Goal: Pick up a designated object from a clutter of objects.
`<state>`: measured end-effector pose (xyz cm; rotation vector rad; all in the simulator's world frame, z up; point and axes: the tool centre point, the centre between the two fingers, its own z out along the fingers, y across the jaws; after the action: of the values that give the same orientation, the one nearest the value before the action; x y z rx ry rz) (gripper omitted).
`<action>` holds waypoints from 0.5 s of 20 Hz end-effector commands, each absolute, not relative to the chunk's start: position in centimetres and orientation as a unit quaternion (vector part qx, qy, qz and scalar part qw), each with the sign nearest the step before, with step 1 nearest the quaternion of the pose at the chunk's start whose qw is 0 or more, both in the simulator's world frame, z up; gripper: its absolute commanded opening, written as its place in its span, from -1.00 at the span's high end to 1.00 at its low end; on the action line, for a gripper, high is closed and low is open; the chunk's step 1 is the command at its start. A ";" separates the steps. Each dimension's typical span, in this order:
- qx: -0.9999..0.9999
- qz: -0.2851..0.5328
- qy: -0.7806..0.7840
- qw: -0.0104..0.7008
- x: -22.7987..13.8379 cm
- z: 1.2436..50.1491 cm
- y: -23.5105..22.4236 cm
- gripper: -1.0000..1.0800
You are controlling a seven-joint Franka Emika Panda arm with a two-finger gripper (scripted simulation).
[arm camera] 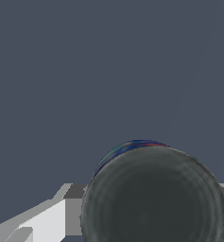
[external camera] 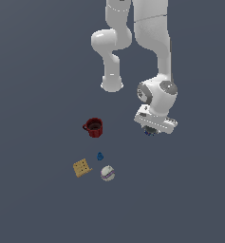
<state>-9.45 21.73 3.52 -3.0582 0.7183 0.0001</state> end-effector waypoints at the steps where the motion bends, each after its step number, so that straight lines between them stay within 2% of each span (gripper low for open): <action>1: -0.973 -0.001 0.229 0.001 -9.2 4.8 21.3 1.00; 10: -0.974 0.000 0.229 0.000 -8.1 11.7 18.7 1.00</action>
<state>-8.36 19.20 10.29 -3.0584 0.7183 -0.0002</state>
